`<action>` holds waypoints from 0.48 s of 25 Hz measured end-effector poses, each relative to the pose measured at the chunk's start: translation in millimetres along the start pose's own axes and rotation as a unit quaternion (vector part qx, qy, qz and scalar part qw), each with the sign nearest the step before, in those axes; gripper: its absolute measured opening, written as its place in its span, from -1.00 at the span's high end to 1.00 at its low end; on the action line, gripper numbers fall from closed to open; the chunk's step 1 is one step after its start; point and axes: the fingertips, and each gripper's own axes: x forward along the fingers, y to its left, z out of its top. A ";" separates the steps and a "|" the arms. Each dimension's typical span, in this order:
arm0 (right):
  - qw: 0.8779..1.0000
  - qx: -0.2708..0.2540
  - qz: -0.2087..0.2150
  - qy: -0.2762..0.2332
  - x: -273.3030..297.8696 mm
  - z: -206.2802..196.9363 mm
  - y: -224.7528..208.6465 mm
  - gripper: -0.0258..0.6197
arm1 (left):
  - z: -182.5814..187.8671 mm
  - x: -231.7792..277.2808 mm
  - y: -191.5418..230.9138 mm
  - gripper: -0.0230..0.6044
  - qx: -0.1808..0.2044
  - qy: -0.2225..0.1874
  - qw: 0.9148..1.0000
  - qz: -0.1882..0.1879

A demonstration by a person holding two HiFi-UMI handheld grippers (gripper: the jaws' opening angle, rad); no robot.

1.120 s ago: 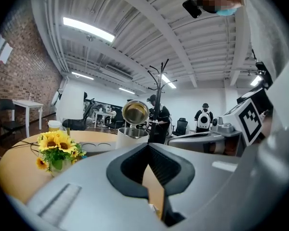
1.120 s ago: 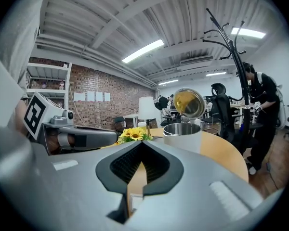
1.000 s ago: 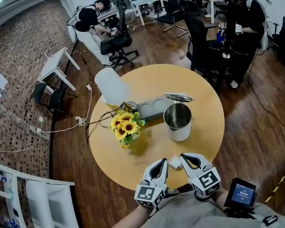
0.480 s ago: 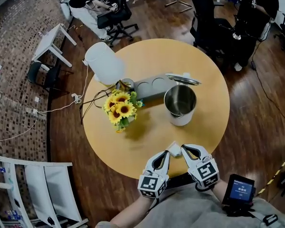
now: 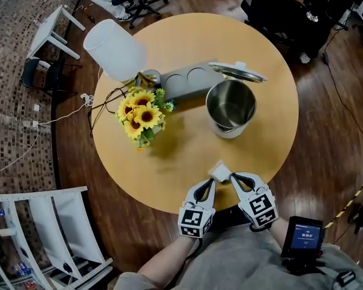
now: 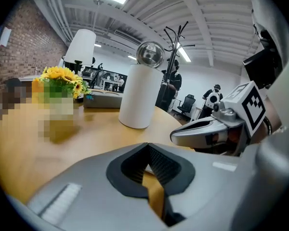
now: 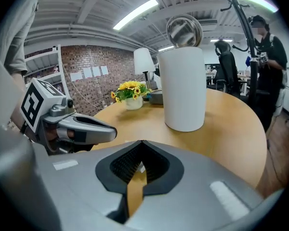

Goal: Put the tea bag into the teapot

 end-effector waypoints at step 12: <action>0.995 -0.060 0.026 0.072 25.9 -51.5 3.4 0.60 | -45.7 12.7 7.6 0.75 -0.019 0.032 0.999 -0.021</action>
